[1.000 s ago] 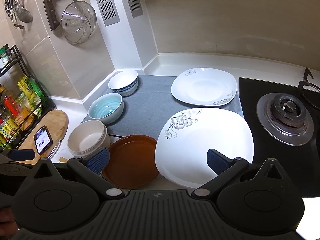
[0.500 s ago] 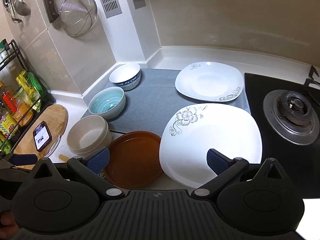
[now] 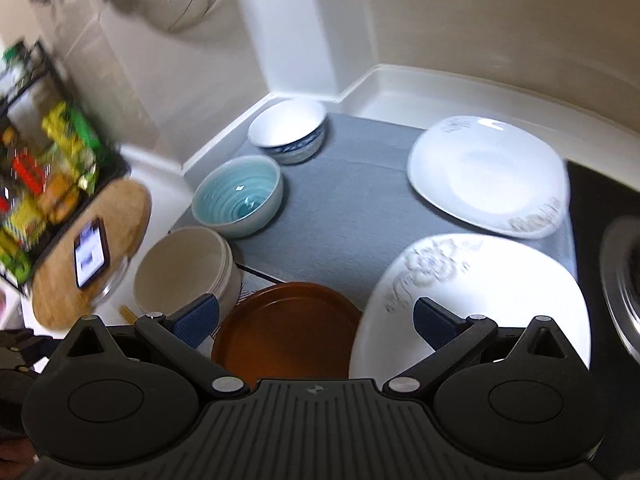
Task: Organize plates and bowls
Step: 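Move the right tool to the brown round plate and grasp its rim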
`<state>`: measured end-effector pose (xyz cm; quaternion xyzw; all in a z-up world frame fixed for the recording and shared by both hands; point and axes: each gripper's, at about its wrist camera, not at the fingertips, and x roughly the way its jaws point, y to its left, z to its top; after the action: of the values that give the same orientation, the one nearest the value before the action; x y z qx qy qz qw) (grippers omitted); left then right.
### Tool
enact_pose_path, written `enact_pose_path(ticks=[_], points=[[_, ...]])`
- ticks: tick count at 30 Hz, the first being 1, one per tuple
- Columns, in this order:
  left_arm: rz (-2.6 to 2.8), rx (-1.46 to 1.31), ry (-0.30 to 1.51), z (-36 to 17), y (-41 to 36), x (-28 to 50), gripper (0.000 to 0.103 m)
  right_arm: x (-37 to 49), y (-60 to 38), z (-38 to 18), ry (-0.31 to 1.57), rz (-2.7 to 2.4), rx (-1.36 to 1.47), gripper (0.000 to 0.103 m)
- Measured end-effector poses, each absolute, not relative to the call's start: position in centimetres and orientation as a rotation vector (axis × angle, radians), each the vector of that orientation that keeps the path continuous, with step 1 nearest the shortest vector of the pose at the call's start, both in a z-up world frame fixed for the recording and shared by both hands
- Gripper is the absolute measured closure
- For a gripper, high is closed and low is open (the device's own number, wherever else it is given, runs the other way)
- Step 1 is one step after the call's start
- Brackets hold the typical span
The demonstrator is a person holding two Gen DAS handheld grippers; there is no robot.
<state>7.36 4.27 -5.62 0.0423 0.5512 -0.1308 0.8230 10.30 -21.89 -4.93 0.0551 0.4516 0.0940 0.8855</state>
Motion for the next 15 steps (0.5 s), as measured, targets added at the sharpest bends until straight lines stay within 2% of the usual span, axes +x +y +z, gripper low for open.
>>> enact_pose_path(ticks=[9,15], points=[[-0.364,0.135,1.214,-8.1,4.0,9.6,0.000,17.4,-18.8,-9.3,1.083,0.333,-0.088,0.000],[-0.248,0.050,1.263,-9.6,3.9,10.1,0.000,20.4,-17.4,-13.0,1.196,0.474,-0.214,0.000]])
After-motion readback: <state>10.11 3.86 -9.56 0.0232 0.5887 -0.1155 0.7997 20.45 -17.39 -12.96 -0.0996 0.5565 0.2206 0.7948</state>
